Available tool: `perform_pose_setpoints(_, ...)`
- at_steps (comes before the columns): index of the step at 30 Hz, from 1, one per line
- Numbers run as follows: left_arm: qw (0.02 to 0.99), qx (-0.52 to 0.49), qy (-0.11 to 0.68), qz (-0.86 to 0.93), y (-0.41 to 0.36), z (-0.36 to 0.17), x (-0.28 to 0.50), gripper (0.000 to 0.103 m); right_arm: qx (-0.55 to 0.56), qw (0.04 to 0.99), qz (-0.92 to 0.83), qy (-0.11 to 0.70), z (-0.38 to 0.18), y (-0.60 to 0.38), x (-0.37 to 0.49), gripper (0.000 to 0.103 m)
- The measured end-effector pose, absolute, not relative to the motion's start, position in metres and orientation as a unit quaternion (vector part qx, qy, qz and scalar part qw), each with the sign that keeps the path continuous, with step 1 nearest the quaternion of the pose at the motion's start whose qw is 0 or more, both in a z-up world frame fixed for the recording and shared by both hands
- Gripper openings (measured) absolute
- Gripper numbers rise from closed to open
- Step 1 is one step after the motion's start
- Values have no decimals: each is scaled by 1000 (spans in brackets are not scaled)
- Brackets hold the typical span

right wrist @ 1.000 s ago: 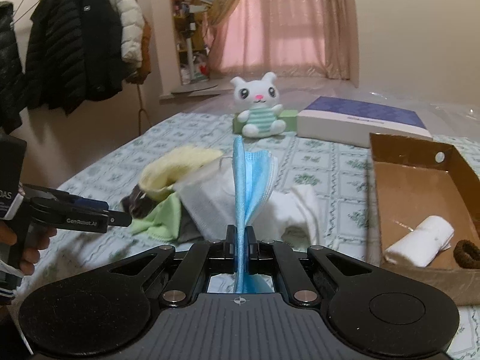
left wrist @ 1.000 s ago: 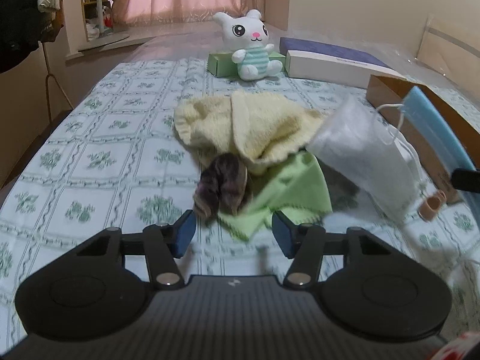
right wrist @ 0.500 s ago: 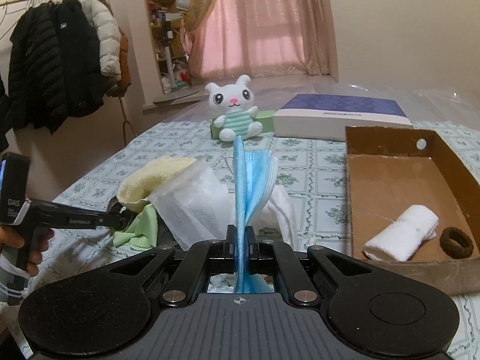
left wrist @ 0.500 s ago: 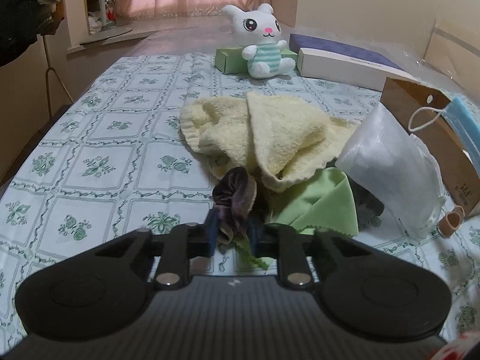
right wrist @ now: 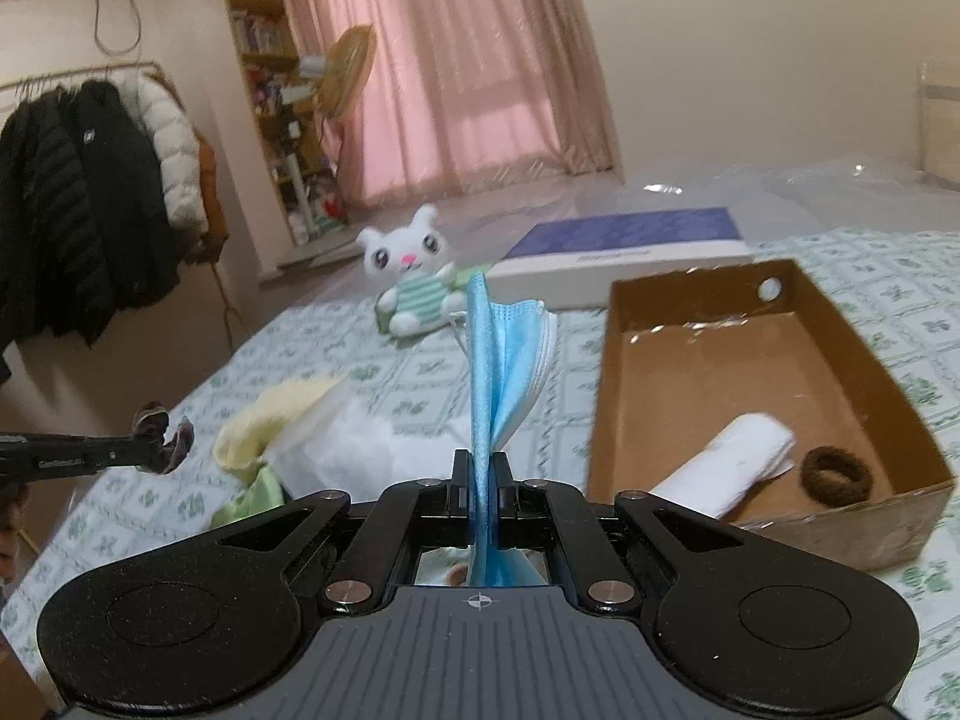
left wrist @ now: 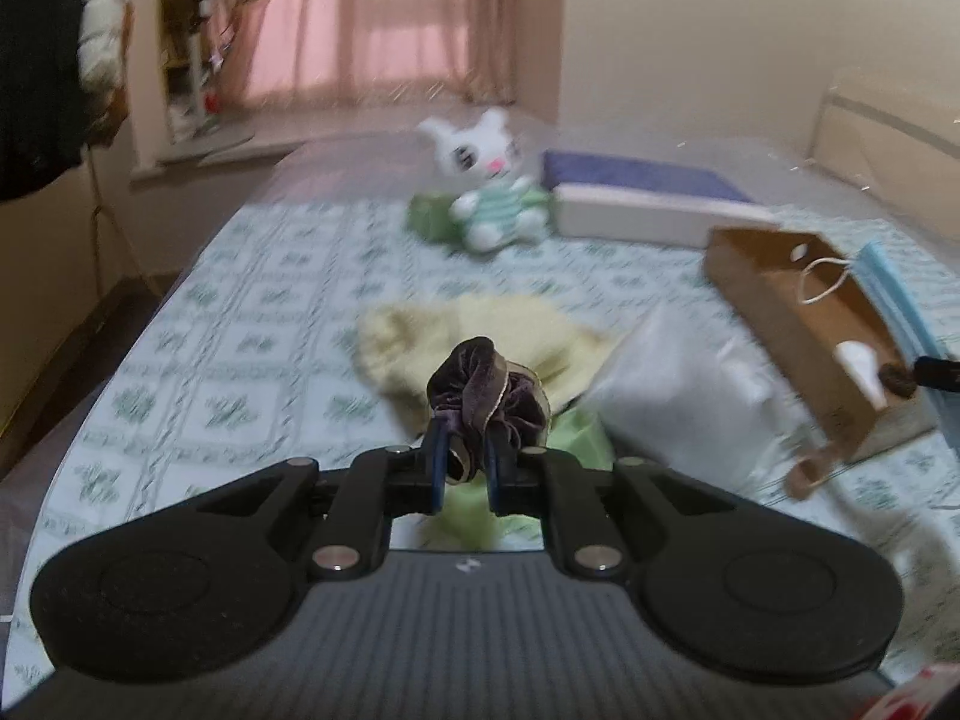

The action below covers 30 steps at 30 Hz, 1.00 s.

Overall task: Organize soft objects
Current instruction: 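Carry mask and scrunchie over the box and open both grippers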

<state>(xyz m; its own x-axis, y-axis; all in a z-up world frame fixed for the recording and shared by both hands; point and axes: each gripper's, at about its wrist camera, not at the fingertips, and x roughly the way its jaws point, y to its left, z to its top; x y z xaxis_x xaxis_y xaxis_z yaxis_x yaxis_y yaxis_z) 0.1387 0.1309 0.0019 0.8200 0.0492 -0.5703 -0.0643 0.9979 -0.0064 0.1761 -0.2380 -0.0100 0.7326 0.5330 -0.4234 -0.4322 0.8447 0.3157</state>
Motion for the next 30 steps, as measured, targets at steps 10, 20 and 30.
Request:
perform_pose_setpoints(10,961,-7,267,-66,41,36,167,12,125,938,228,230,9,-300,179,4)
perform_pose_setpoints(20,951,1,271,-149,-61,46,236,12,130,939,213,236,19,-349,236,4)
perform_pose_setpoints(30,936,12,312,-165,-122,27,321,12,131,936,210,250,8,-374,322,4)
